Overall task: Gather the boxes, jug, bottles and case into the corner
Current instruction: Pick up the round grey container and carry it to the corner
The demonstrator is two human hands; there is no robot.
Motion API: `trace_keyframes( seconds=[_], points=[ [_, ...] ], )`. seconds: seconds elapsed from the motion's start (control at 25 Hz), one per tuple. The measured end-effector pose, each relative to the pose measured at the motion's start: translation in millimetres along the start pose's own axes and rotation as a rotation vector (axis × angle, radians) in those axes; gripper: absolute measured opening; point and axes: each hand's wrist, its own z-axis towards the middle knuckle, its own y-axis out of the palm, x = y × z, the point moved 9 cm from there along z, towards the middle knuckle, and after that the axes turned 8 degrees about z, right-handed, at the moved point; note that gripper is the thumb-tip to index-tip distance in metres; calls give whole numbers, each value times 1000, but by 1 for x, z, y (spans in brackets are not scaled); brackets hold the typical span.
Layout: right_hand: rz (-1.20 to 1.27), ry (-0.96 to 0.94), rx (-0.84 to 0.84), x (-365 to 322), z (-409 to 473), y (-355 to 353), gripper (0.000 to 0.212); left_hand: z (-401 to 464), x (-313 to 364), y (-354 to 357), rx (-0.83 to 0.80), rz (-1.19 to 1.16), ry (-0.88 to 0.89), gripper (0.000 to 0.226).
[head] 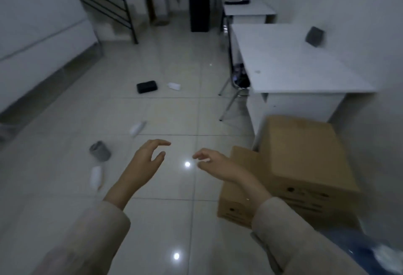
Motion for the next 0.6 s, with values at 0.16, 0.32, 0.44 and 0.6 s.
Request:
trace_keyframes(
  seconds=[0.16, 0.32, 0.44, 0.6],
  points=[
    [-89, -123, -175, -84, 19, 103, 26, -78, -86, -95, 98, 54, -165, 25],
    [-135, -143, -336, -127, 15, 210, 26, -168, -161, -162, 116, 105, -306, 24],
    [-138, -172, -397, -159, 7, 276, 28, -220, -203, -203, 132, 152, -387, 24],
    [-139, -205, -429, -189, 6, 333, 30, -255, -237, -239, 168, 171, -443, 25]
  ],
)
